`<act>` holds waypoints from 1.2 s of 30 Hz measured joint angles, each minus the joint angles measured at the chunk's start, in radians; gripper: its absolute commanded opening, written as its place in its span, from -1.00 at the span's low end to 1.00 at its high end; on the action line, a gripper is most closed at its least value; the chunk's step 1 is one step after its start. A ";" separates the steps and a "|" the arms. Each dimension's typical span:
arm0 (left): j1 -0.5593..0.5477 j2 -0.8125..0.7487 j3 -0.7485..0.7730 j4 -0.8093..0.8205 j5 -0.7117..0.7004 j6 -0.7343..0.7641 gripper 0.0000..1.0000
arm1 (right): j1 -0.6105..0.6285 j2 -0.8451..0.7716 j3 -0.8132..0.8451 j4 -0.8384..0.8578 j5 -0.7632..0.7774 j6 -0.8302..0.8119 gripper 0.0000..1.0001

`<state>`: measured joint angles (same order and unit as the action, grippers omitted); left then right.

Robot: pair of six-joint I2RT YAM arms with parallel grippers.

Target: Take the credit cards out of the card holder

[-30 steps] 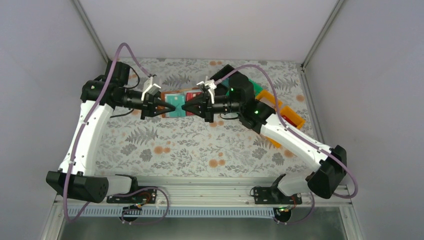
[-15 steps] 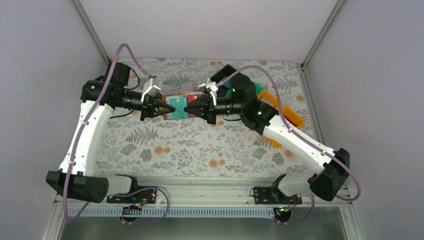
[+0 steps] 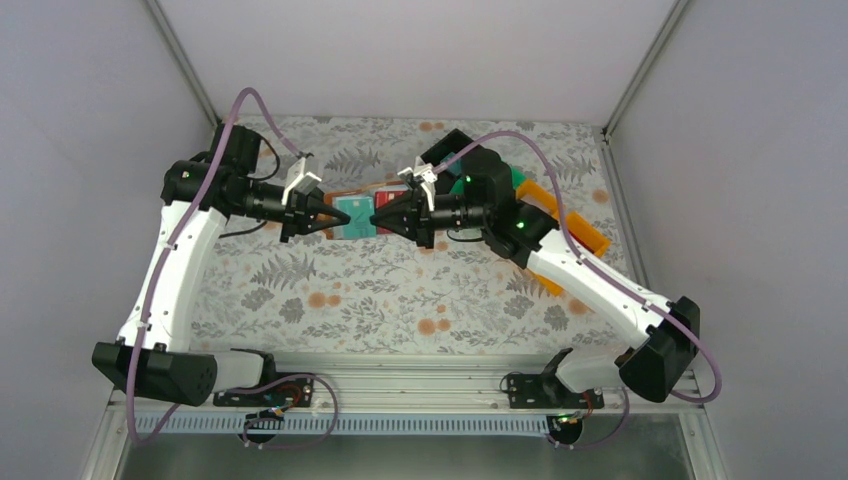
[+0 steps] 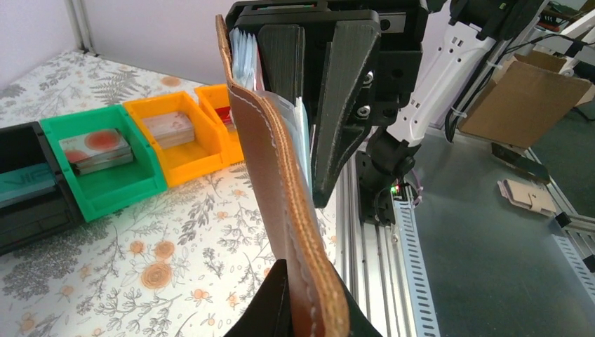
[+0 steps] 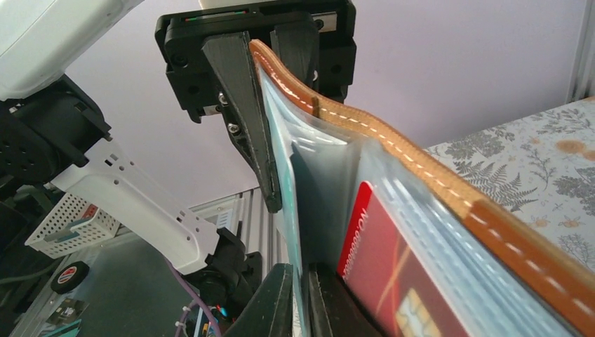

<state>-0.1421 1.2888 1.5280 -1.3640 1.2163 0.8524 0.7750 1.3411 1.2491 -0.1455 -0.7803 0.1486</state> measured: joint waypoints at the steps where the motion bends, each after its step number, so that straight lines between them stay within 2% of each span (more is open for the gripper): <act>1: 0.000 0.000 0.000 0.000 0.000 0.001 -0.95 | -0.002 0.000 0.000 0.000 0.002 0.000 -0.79; 13: 0.001 0.000 0.000 0.002 -0.001 0.001 -0.95 | -0.003 -0.011 0.000 -0.004 0.069 0.015 -0.72; 24: 0.005 0.000 -0.008 0.005 -0.011 0.005 -0.95 | 0.016 0.021 0.006 0.008 0.069 0.015 -0.78; 27: 0.006 0.000 -0.008 0.005 -0.011 0.005 -0.95 | 0.018 0.033 0.013 0.016 0.051 0.015 -0.92; 30: 0.014 0.000 -0.008 0.003 -0.016 0.005 -0.95 | 0.017 0.039 0.014 0.025 0.019 0.014 -0.92; 34: 0.016 0.000 -0.008 0.003 -0.014 0.004 -0.74 | 0.016 0.034 0.011 0.027 0.013 0.015 -0.92; 36: 0.012 0.000 -0.008 0.006 -0.008 0.005 -0.70 | 0.016 0.018 -0.002 0.031 0.018 0.016 -0.92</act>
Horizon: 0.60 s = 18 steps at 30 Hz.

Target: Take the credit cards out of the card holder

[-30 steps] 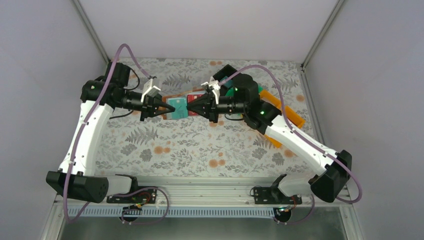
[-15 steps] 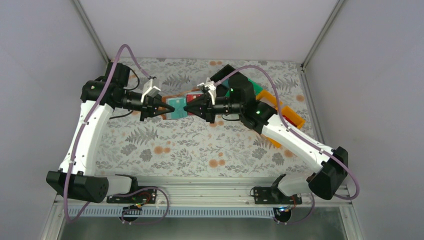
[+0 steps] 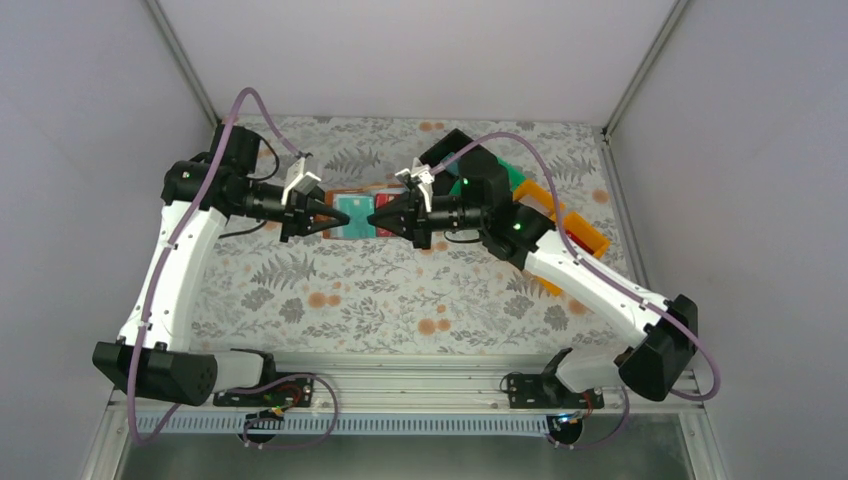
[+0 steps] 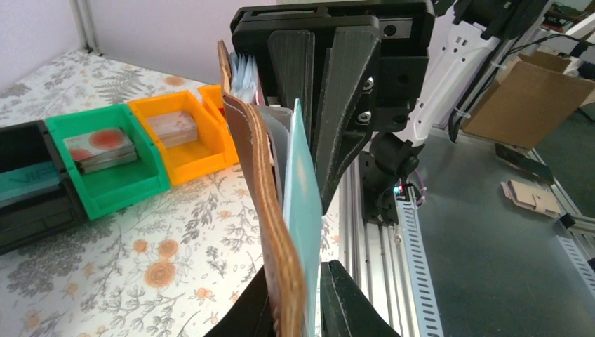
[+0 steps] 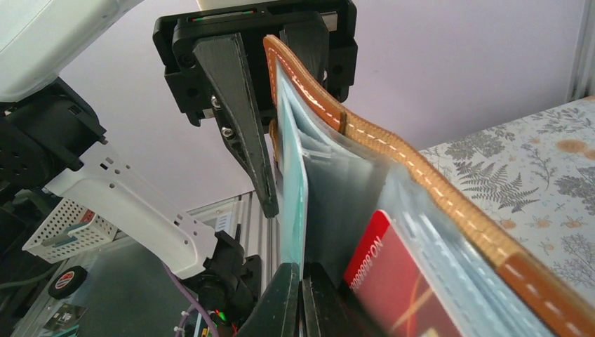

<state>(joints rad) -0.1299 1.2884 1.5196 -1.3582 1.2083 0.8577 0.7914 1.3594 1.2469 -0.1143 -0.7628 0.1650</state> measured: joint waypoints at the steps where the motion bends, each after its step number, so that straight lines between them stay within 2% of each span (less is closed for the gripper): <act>1: -0.004 0.000 -0.002 0.002 0.007 -0.001 -0.70 | 0.000 -0.009 -0.007 0.000 0.002 0.002 -0.92; 7: -0.011 0.001 -0.009 0.002 0.036 0.000 -0.71 | -0.008 -0.056 -0.033 -0.005 0.027 0.003 -0.92; 12: -0.011 0.001 -0.009 0.002 0.047 0.004 -0.94 | -0.017 -0.076 -0.033 -0.017 0.037 0.002 -0.92; 18: -0.011 0.001 -0.009 0.003 0.046 0.006 -0.95 | -0.023 -0.089 -0.033 -0.046 0.042 -0.006 -0.92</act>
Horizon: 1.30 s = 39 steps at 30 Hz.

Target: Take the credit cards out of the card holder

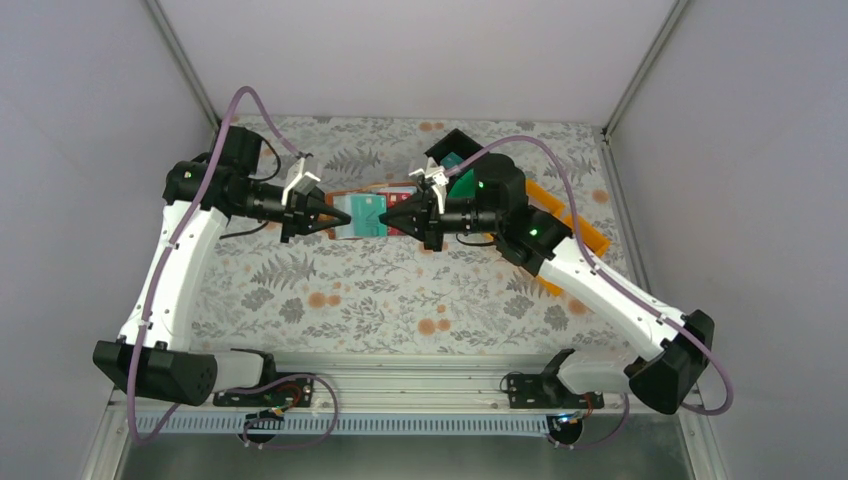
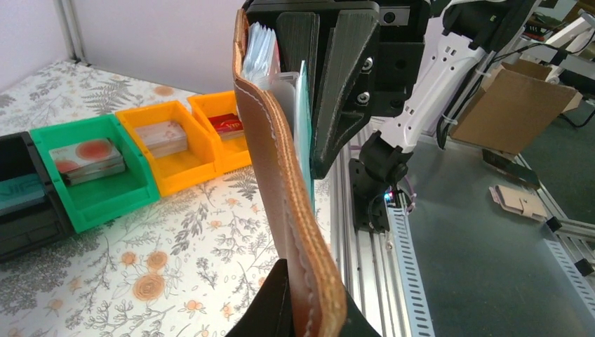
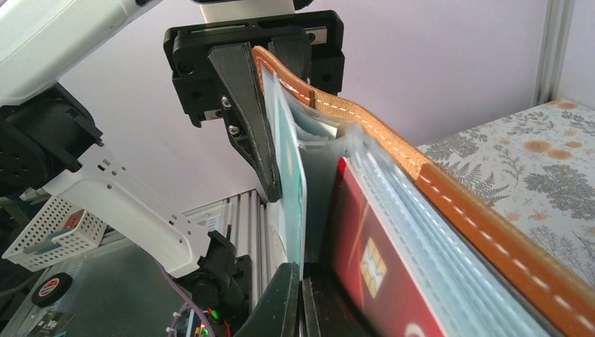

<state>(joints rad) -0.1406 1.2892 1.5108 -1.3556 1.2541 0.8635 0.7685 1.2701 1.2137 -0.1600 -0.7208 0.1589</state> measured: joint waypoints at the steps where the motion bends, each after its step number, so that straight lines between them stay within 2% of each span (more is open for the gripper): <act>1: 0.000 0.000 0.000 0.000 0.000 0.000 -0.95 | -0.002 -0.002 0.000 -0.005 0.002 -0.003 -0.92; 11: 0.022 0.000 -0.022 0.106 -0.058 -0.109 -0.95 | -0.062 -0.060 -0.013 -0.102 0.079 -0.011 -0.92; 18: 0.083 0.012 -0.063 0.214 -0.167 -0.246 -0.95 | -0.271 -0.196 -0.064 -0.208 0.170 0.040 -0.92; 22: 0.118 0.029 -0.093 0.267 -0.230 -0.302 -0.95 | -0.352 -0.183 -0.041 -0.283 0.209 0.050 -0.92; 28: 0.132 0.030 -0.124 0.323 -0.323 -0.357 -0.95 | -0.388 0.106 0.277 -0.424 0.286 0.003 -0.92; 32: 0.132 0.030 -0.129 0.342 -0.360 -0.375 -0.95 | -0.390 0.384 0.615 -0.545 0.384 -0.127 -0.92; 35: 0.132 0.034 -0.129 0.354 -0.377 -0.380 -0.95 | -0.392 0.567 0.804 -0.600 0.442 -0.240 -0.92; 39: 0.132 0.061 -0.127 0.361 -0.392 -0.382 -0.95 | -0.396 0.738 0.885 -0.645 0.549 -0.393 -0.92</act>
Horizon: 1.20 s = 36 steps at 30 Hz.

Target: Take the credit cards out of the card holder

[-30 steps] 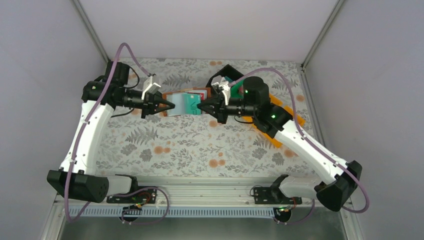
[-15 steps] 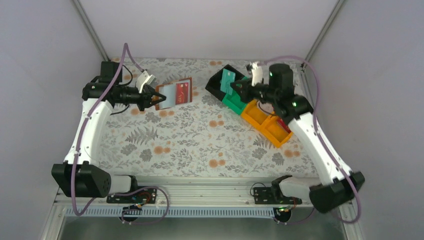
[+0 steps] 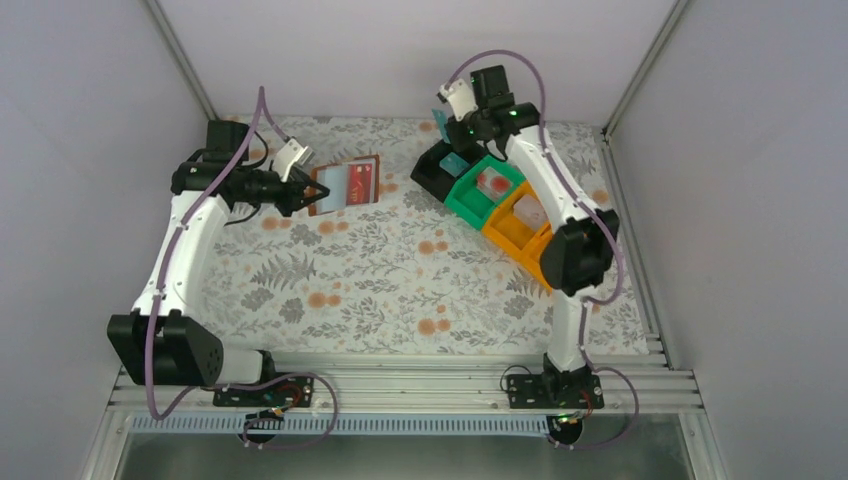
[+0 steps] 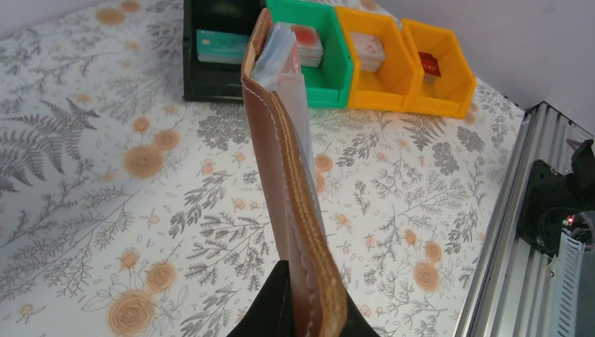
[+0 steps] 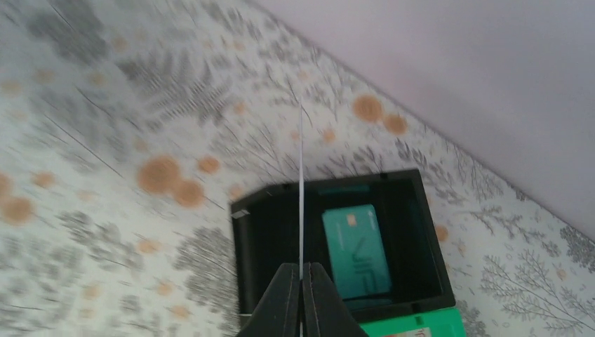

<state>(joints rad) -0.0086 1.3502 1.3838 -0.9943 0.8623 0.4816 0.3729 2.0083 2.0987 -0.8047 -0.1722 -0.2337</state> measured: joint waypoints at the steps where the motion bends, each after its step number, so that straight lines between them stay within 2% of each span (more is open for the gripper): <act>1: 0.000 0.009 0.000 0.002 -0.004 0.000 -0.95 | -0.002 0.034 0.006 -0.005 0.022 -0.034 -0.92; 8: 0.000 0.066 0.000 0.014 -0.040 0.000 -0.95 | -0.014 0.261 0.137 0.005 0.129 -0.180 -0.92; 16: 0.000 0.112 0.000 0.013 -0.051 0.000 -0.95 | -0.014 0.376 0.162 0.053 0.188 -0.228 -0.92; 30: 0.000 0.125 0.009 0.013 -0.051 0.001 -0.95 | -0.011 0.381 0.125 0.029 0.248 -0.275 -0.92; 36: 0.000 0.154 0.014 0.012 -0.040 0.007 -0.95 | -0.004 0.330 0.092 0.021 0.204 -0.264 -0.92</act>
<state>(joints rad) -0.0086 1.5043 1.3975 -0.9821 0.8219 0.4885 0.3691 2.3386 2.1906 -0.7837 0.0315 -0.4980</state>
